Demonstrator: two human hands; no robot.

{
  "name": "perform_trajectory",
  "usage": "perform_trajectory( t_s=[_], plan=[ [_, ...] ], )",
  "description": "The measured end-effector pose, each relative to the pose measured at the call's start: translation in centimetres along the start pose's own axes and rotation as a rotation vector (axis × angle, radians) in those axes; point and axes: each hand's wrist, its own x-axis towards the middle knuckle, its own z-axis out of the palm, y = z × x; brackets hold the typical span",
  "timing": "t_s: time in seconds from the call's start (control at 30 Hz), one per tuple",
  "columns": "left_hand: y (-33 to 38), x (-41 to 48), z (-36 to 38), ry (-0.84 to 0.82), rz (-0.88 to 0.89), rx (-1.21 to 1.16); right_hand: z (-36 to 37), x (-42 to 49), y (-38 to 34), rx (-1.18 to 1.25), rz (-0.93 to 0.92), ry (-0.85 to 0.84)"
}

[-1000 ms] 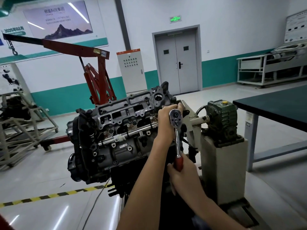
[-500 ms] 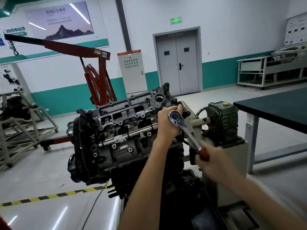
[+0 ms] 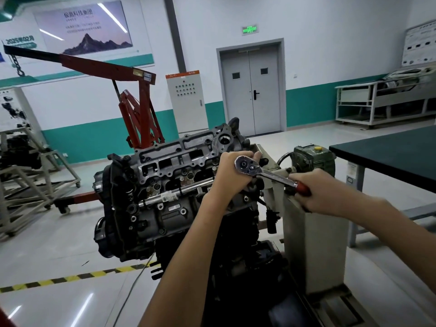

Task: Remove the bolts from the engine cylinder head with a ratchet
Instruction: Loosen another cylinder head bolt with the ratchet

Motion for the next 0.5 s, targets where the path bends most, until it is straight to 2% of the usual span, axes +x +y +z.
perform_trajectory(
  t_s=[0.03,0.1,0.23,0.33,0.4,0.5],
  plan=[
    [0.0,-0.1,0.0,0.018,-0.004,-0.033,0.0,0.2,0.0,-0.015,-0.005,0.024],
    [0.2,-0.3,0.5,0.067,-0.02,-0.099,1.9,-0.7,-0.7,0.115,0.064,0.053],
    [0.4,-0.9,2.2,0.192,-0.083,-0.228,8.9,-3.6,-6.7,0.593,0.226,0.285],
    [0.5,-0.7,2.4,0.264,-0.081,-0.181,11.9,-2.9,-11.4,1.009,0.282,0.287],
    [0.3,-0.6,2.3,0.258,-0.066,-0.147,11.8,-2.8,-11.7,1.026,0.281,0.251],
    [0.3,-0.7,1.8,0.17,-0.079,-0.191,8.7,-3.3,-7.8,0.661,0.218,0.197]
  ],
)
